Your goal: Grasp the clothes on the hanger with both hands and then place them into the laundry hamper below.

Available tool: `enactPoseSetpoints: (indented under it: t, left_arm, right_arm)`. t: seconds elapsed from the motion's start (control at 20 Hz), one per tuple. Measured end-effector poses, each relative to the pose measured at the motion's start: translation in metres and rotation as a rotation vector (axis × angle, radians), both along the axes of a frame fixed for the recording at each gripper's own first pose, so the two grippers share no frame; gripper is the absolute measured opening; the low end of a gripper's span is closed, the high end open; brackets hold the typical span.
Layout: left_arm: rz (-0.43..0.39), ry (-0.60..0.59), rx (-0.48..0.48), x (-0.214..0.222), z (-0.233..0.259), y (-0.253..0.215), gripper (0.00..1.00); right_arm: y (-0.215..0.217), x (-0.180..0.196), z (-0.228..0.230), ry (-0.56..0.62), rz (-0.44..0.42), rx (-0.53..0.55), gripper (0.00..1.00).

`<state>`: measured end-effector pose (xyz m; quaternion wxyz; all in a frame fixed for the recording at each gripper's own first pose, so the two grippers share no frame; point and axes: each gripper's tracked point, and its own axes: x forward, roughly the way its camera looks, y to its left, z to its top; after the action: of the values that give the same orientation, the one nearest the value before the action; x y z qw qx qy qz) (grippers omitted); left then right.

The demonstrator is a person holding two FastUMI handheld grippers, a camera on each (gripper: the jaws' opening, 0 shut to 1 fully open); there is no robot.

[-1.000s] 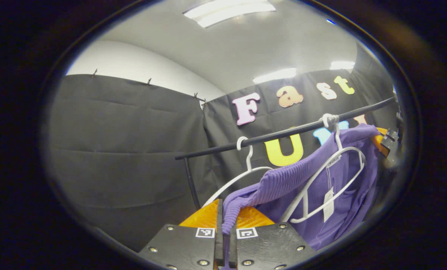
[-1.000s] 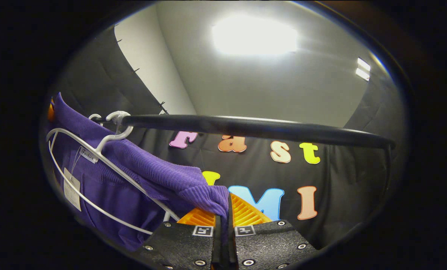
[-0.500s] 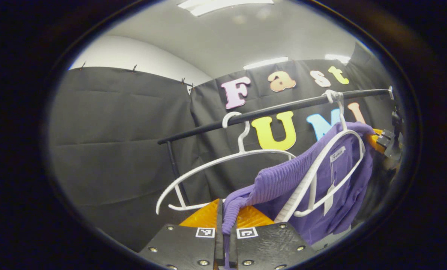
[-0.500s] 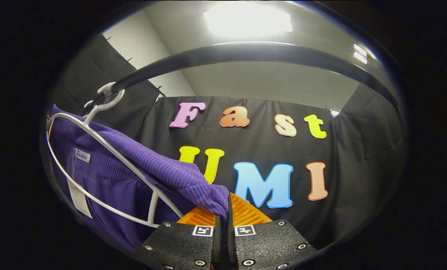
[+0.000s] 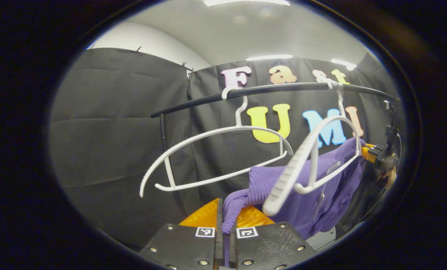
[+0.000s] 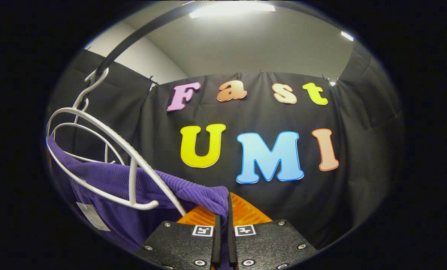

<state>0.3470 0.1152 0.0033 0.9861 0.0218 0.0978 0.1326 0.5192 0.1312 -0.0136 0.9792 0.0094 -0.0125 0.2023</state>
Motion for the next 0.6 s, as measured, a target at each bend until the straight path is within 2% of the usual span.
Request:
enactPoseSetpoints:
  t: [0.05, 0.15, 0.2, 0.3, 0.35, 0.4, 0.6]
  left_arm:
    - [0.000, 0.010, -0.003, -0.002, -0.005, 0.000, 0.11]
    - [0.001, 0.020, -0.009, -0.001, -0.011, -0.002, 0.10]
    - [0.001, 0.022, -0.013, -0.001, -0.012, -0.003, 0.06]
    - [0.001, 0.030, -0.014, -0.005, -0.021, -0.005, 0.06]
    - [0.000, 0.036, -0.011, -0.012, -0.026, -0.007, 0.02]
    - [-0.001, 0.043, -0.008, -0.018, -0.031, -0.009, 0.06]
    - [-0.009, 0.056, -0.019, -0.053, -0.042, -0.022, 0.06]
  right_arm:
    - [0.000, 0.002, -0.007, 0.014, 0.003, -0.011, 0.06]
    - [0.000, 0.003, -0.020, 0.038, 0.006, -0.024, 0.06]
    - [-0.002, -0.003, -0.028, 0.050, 0.005, -0.027, 0.06]
    - [-0.007, -0.016, -0.041, 0.074, 0.005, -0.035, 0.06]
    - [-0.010, -0.021, -0.045, 0.081, 0.004, -0.041, 0.06]
    - [-0.012, -0.027, -0.050, 0.088, 0.004, -0.050, 0.06]
    - [-0.023, -0.053, -0.060, 0.116, 0.001, -0.047, 0.07]
